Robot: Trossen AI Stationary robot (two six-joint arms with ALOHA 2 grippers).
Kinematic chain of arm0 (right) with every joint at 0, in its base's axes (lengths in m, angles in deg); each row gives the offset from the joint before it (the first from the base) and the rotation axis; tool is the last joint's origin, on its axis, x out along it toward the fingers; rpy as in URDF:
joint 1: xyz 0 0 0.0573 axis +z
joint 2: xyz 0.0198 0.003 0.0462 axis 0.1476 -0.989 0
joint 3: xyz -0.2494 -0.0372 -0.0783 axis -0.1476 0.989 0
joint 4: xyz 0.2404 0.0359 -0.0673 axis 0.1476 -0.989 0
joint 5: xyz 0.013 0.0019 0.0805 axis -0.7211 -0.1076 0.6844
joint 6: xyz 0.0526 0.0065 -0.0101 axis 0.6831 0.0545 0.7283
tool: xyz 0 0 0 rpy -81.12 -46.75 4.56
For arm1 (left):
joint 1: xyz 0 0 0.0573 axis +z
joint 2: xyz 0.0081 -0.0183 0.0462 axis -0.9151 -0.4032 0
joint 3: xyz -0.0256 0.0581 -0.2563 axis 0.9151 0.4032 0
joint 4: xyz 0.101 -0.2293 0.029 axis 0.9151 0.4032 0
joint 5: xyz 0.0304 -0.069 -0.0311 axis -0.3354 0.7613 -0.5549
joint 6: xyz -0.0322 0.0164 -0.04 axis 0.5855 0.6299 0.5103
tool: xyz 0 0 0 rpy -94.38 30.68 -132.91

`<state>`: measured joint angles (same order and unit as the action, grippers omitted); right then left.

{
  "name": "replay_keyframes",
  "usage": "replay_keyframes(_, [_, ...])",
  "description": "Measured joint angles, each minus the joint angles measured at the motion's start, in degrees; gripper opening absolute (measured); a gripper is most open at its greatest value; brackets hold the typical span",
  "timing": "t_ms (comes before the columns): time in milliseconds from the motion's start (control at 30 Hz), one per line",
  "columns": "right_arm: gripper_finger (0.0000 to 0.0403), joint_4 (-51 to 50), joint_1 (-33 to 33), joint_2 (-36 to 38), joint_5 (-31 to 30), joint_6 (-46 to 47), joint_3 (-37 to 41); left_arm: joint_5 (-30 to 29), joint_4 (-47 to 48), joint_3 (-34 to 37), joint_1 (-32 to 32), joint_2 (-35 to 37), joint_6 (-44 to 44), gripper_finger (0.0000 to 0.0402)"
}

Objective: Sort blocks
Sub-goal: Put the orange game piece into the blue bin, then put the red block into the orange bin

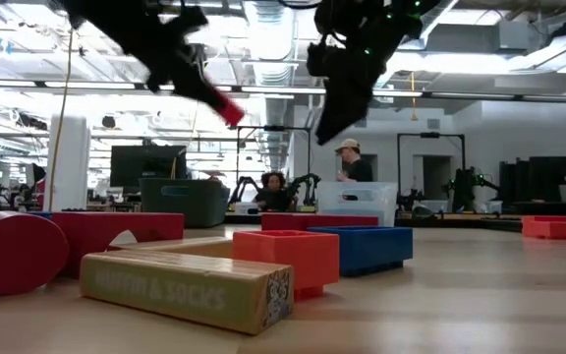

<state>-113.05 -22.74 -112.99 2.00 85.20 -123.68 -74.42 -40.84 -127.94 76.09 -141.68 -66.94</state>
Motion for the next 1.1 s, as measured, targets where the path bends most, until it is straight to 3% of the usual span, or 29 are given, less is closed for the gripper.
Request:
replay_keyframes(167, [0.0161, -2.3, 3.0, -0.2, -2.9, 0.8, 0.7, -0.3, 5.4, -0.4, 15.1, -3.0, 4.5, 0.0086])
replay_keyframes(300, [0.0161, -2.0, 5.4, -0.3, -2.9, 1.6, 2.8, 5.6, 8.1, -0.4, 25.1, -6.7, 6.7, 0.0090])
replay_keyframes(400, [0.0161, -1.7, 7.0, -0.3, -2.7, 2.0, 3.8, 8.8, 8.6, -0.4, 28.3, -9.8, 7.4, 0.0108])
replay_keyframes(600, [0.0161, 4.5, 13.1, -0.3, 2.2, 0.6, 6.0, 10.1, 8.6, -0.4, 28.7, -12.3, 6.8, 0.0183])
replay_keyframes(800, [0.0166, 8.1, 20.3, -0.3, 2.1, 7.4, 9.3, 8.5, 8.8, -0.4, 28.1, -10.9, 5.7, 0.0238])
replay_keyframes(1100, [0.0195, 19.2, 30.7, -2.9, -11.7, 19.9, 15.7, 8.5, 9.0, -0.5, 20.0, 0.2, 7.2, 0.0243])
